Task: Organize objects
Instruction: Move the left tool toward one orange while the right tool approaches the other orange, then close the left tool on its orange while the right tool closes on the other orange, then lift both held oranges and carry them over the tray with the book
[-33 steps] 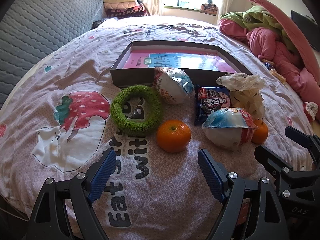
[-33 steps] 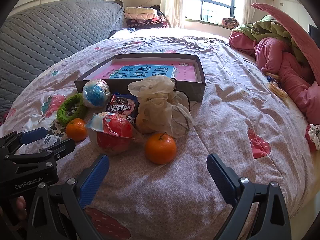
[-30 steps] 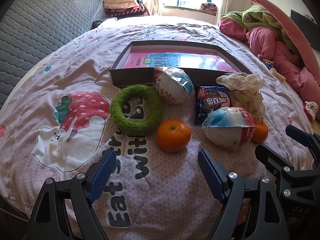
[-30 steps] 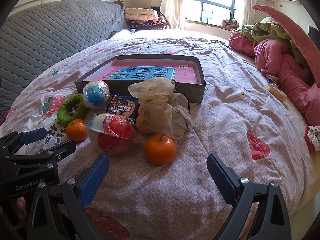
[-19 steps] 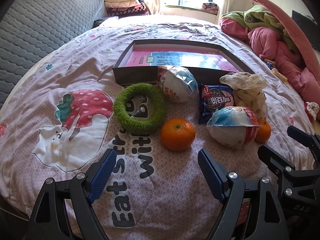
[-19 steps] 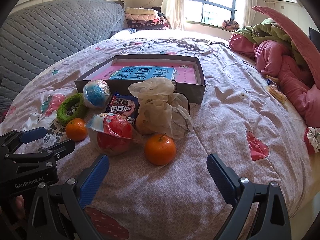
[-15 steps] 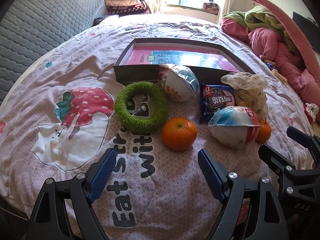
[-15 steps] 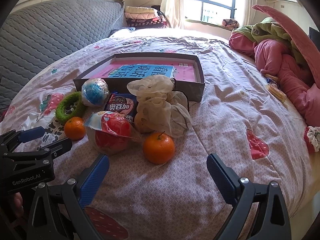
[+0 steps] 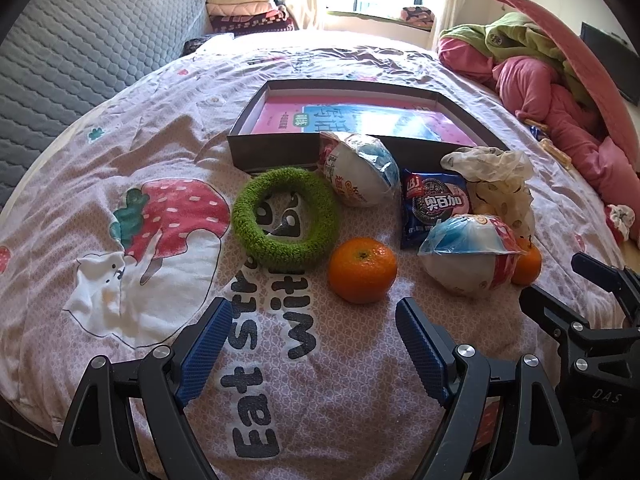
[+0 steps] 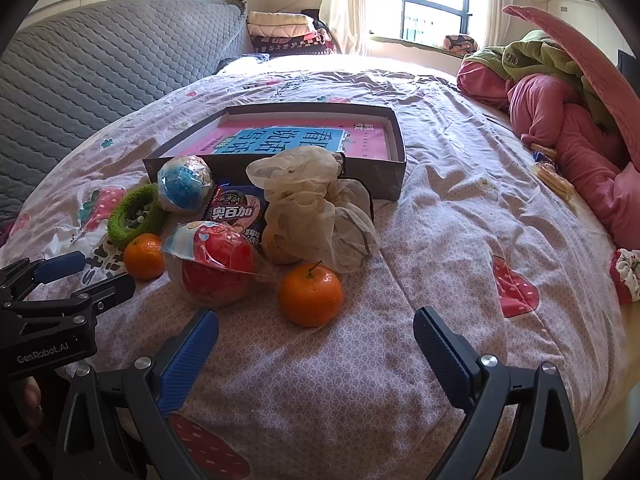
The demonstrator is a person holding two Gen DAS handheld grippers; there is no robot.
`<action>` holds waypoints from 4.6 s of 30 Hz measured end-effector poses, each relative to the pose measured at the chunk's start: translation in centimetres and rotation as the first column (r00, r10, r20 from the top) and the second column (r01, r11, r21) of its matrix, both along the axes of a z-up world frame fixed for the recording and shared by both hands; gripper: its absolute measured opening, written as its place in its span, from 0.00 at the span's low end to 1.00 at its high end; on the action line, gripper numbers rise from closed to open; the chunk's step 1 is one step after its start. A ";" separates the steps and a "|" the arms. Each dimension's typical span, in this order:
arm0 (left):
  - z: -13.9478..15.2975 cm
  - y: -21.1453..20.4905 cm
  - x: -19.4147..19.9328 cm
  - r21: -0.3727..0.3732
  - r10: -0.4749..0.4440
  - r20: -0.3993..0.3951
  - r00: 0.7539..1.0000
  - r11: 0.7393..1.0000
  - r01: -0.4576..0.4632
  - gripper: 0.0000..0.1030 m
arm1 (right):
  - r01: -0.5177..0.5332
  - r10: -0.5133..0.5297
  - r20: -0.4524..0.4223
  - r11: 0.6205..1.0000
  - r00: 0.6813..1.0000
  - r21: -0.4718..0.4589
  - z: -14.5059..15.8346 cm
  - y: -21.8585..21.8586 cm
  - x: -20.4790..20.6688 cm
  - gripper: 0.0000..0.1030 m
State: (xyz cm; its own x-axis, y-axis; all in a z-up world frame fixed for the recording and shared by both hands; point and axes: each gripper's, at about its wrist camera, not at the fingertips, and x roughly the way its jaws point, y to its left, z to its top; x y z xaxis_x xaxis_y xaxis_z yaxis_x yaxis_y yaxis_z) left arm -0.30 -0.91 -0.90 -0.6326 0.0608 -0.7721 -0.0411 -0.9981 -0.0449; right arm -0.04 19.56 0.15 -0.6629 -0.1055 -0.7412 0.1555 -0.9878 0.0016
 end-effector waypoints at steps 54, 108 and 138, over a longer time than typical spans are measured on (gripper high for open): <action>-1.4 2.2 -3.6 0.180 -0.020 0.085 0.996 0.984 0.005 0.49 | 0.014 -0.013 0.078 1.000 0.997 -0.009 -2.1 0.1 -3.1 0.58; 3.8 1.8 -2.1 0.162 -0.077 -0.130 0.989 0.982 0.098 0.39 | -0.065 0.056 -0.199 0.997 0.978 -0.041 4.8 -2.2 -1.9 0.36; 4.7 1.3 -4.4 0.156 -0.043 -0.150 0.988 0.986 0.067 0.39 | -0.045 0.034 -0.224 0.998 0.974 -0.042 6.0 -2.5 -3.8 0.36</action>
State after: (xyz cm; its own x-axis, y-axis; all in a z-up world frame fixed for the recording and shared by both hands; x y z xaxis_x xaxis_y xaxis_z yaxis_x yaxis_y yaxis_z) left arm -4.65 0.42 3.76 -0.7301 0.2135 -0.6492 -0.1134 -0.9746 -0.1931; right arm -3.88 17.03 6.13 -0.8054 -0.1660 -0.5689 0.1962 -0.9805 0.0084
